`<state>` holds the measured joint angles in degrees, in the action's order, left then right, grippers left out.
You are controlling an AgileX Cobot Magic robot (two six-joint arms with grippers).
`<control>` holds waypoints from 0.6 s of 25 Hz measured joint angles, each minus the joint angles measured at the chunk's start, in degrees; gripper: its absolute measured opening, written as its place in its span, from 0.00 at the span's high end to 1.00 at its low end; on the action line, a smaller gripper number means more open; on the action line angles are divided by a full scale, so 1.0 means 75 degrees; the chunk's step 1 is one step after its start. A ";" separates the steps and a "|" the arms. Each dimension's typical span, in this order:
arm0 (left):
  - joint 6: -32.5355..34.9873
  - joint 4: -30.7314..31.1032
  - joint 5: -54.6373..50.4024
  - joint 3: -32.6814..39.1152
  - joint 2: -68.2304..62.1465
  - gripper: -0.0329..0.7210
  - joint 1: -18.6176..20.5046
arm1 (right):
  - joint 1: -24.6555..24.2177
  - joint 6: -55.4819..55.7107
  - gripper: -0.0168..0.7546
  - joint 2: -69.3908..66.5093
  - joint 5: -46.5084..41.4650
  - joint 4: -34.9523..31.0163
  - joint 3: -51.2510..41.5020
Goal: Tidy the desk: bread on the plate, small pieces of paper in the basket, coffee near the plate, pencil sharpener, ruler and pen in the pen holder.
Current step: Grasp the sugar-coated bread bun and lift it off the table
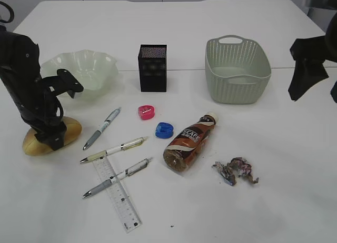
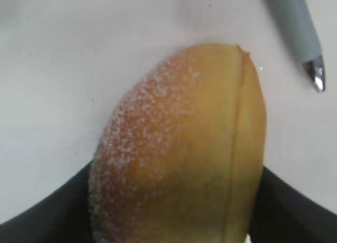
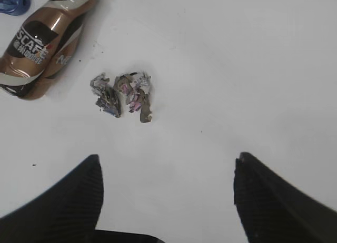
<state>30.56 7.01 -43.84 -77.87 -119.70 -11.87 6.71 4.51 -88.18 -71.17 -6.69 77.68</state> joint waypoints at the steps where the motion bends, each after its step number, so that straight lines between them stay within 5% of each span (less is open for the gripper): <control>1: -0.0105 -0.0013 0.0000 0.0000 0.0000 0.24 0.0000 | 0.0000 0.0000 0.25 0.0000 0.0000 0.0018 0.0063; 8: -0.0643 -0.0076 -0.0103 -0.0029 0.0000 0.66 0.0000 | 0.0000 0.0000 0.25 0.0000 0.0000 0.0185 0.0492; 15: -0.1297 -0.0387 -0.1234 -0.0919 0.0044 0.69 0.0000 | 0.0000 0.0000 0.25 0.0000 0.0000 0.0199 0.0513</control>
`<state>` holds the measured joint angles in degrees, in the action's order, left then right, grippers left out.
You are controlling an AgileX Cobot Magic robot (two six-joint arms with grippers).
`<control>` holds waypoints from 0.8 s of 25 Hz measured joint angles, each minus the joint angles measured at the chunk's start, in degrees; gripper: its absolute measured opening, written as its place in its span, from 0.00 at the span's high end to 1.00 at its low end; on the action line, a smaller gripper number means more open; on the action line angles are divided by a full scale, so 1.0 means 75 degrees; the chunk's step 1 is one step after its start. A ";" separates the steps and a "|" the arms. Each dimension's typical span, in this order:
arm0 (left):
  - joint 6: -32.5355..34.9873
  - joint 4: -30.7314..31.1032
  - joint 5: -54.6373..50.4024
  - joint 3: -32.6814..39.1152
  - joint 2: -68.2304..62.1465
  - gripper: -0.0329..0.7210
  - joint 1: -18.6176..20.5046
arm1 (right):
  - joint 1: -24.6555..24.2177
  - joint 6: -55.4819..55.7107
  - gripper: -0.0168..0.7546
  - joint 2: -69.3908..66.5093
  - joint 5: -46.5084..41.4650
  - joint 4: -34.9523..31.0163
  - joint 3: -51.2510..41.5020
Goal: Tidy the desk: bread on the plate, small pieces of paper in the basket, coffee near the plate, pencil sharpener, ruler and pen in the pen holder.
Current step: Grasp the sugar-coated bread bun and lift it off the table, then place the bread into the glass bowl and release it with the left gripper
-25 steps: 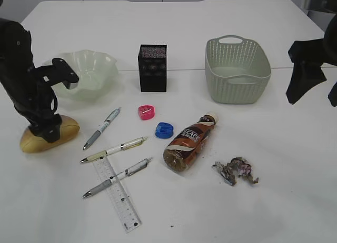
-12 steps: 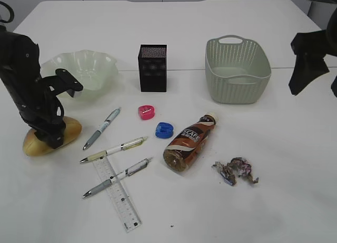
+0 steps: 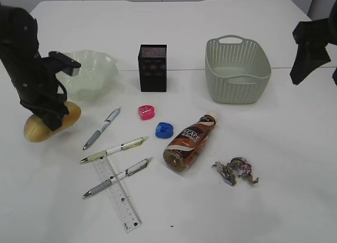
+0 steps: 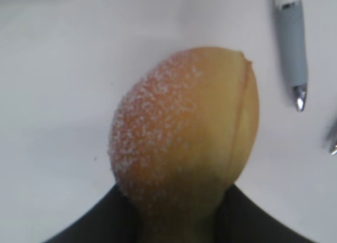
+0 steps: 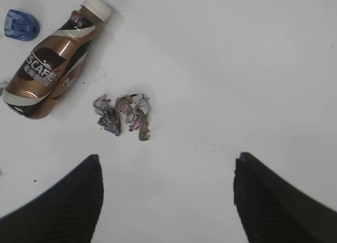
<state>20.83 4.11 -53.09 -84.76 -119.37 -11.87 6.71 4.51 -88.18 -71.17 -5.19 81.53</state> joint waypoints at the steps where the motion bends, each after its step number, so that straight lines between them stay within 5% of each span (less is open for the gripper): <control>1: -0.0039 -0.0137 -0.0268 -0.0261 0.0013 0.69 0.0000 | 0.0000 0.0000 0.25 0.0000 0.0000 0.0000 0.0000; 11: -0.0390 -0.1141 -0.2196 -0.2689 0.0047 0.70 -0.0015 | 0.0000 -0.0003 0.25 0.0000 0.0000 0.0000 0.0000; 20: -0.2072 -0.0897 -0.0012 -0.3556 0.0031 0.70 -0.0001 | 0.0000 -0.0003 0.25 0.0000 0.0000 0.0000 0.0000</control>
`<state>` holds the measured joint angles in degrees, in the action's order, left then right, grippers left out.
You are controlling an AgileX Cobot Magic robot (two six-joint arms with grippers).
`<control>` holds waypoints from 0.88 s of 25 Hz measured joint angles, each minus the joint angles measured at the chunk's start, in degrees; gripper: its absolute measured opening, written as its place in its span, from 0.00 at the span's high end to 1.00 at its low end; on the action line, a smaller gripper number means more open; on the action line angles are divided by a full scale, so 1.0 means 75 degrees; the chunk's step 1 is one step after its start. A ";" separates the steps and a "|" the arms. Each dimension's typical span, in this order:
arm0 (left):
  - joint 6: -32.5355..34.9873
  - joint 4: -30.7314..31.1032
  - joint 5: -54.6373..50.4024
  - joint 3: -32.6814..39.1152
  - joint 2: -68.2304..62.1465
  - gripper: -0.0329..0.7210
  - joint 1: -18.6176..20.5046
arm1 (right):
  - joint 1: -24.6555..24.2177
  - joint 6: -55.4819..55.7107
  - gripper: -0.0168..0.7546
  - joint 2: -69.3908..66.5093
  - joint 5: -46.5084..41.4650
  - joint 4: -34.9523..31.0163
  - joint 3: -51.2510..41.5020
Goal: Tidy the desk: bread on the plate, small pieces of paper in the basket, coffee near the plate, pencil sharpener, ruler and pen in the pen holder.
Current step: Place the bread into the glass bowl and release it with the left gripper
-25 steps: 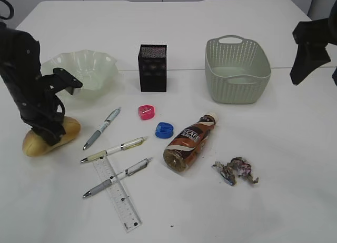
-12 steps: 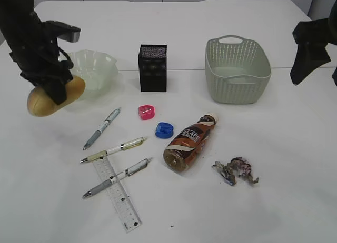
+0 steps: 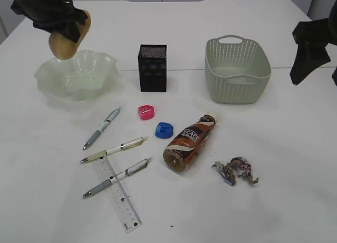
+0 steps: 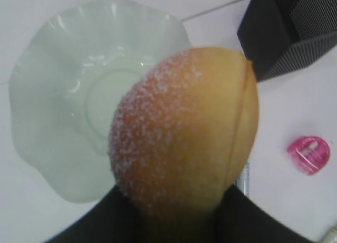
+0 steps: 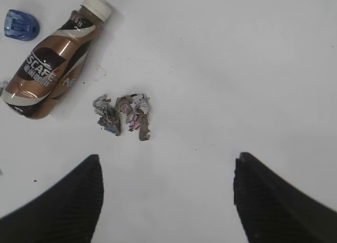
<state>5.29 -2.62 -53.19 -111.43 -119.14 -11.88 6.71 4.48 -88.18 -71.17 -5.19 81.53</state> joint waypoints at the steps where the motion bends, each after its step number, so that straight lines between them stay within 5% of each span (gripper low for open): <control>1: -0.0033 0.0068 0.0196 -0.0018 -0.0056 0.70 0.0015 | 0.0000 0.0000 0.25 0.0000 0.0000 0.0000 0.0000; 15: -0.0125 0.0349 0.2402 -0.0036 -0.1727 0.69 0.0674 | 0.0000 0.0000 0.25 0.0000 0.0000 -0.0317 0.0000; 22: -0.0125 0.0188 0.2757 -0.0036 -0.2207 0.53 0.0699 | 0.0000 0.0076 0.25 0.0000 0.0000 -0.0399 0.0000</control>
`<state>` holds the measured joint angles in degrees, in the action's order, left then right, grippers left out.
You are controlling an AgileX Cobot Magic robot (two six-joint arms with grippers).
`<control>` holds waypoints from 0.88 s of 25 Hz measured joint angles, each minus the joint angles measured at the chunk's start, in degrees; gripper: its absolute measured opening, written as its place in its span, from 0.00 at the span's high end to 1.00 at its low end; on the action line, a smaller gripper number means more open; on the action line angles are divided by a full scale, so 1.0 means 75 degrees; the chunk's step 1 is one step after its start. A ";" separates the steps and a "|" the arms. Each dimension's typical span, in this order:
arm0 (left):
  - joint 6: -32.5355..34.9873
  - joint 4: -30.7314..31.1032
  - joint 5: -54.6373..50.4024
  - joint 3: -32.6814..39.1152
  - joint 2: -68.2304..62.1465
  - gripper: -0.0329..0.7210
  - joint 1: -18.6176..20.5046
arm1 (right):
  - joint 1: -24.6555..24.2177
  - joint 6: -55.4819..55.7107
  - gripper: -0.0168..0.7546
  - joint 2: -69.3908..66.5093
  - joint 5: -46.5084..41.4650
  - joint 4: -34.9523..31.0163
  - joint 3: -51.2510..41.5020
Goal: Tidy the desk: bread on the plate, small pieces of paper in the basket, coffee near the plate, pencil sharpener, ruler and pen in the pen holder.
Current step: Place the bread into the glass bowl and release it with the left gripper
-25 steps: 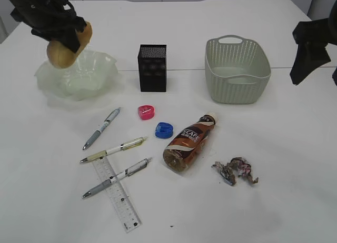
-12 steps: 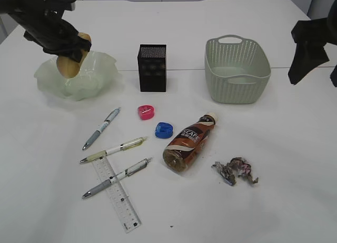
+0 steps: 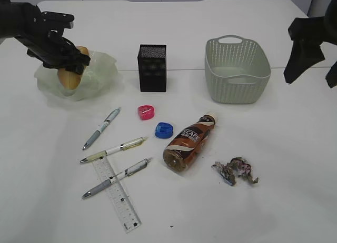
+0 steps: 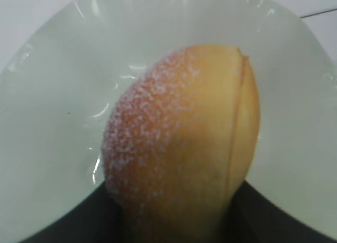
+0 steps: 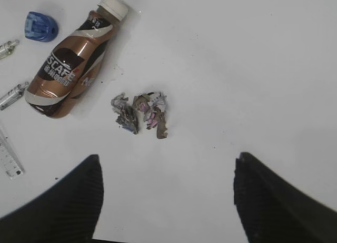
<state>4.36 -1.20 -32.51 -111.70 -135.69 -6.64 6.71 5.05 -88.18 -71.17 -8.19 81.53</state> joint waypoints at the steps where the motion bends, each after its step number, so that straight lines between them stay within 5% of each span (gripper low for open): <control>1: 0.0000 -0.0028 0.0063 0.0000 -0.0025 0.51 0.0000 | 0.0000 0.0008 0.25 0.0000 0.0000 0.0000 0.0000; 8: -0.0409 -0.0071 0.0385 0.0000 -0.0102 0.22 0.0015 | 0.0000 0.0815 0.25 0.0000 0.0000 -0.0013 0.0000; 22: -0.0581 0.0283 0.0350 -0.0203 -0.0113 0.18 0.0028 | 0.0000 0.0928 0.24 0.0000 0.0000 0.0052 0.0000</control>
<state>0.00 0.92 -29.88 -113.23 -136.54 -6.43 6.71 12.02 -88.18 -71.17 -7.80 81.53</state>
